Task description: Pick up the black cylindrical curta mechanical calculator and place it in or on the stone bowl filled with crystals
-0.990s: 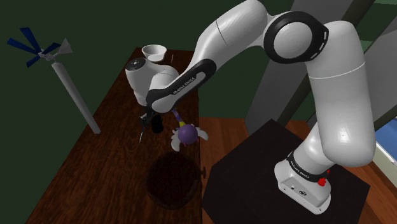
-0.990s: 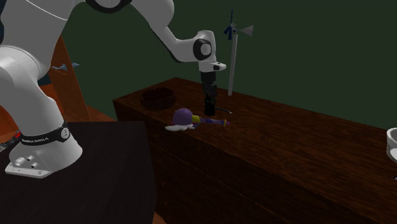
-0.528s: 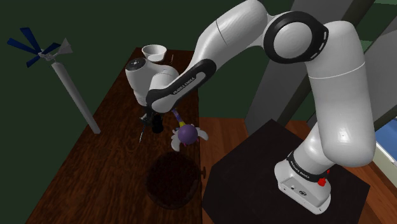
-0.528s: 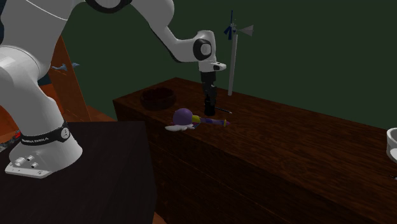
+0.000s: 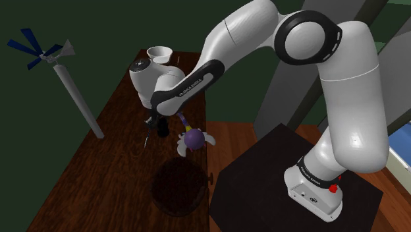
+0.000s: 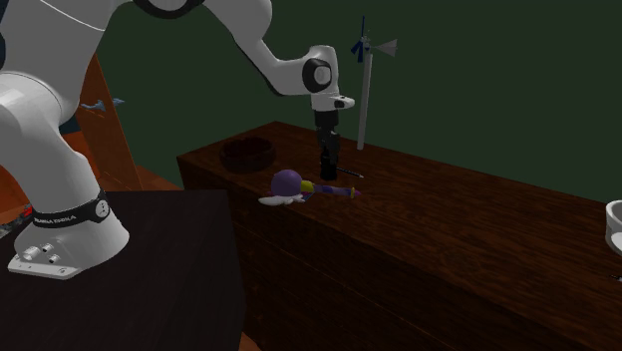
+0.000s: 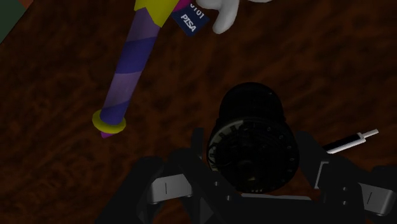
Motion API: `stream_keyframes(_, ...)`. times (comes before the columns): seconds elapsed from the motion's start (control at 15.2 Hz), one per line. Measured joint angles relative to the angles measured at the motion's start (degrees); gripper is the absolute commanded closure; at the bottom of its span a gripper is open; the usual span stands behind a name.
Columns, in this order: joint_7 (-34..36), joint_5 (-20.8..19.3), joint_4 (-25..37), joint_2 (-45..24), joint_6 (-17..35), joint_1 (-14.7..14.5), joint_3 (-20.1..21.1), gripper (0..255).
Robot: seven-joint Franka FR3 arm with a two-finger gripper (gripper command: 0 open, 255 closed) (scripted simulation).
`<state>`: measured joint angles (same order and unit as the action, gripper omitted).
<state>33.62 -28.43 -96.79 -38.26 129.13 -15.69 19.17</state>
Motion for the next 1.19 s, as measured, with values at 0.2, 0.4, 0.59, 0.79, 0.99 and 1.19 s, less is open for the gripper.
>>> stream_keyframes(0.2,-0.52,0.7,-0.33,1.62,-1.21,0.33,0.53,255)
stream_keyframes(0.4,-1.27,1.4,0.15,2.78,-2.73,0.63,0.96,255)
stream_keyframes(0.59,-1.84,2.17,0.24,4.3,-4.24,0.88,1.48,255)
stream_keyframes(0.79,-2.41,2.84,0.52,5.55,-5.66,1.12,1.89,255)
stream_keyframes(0.99,-3.06,3.58,0.7,6.98,-7.15,1.41,2.33,255)
stream_keyframes(1.19,-3.83,4.28,1.49,8.06,-8.88,1.64,2.69,255)
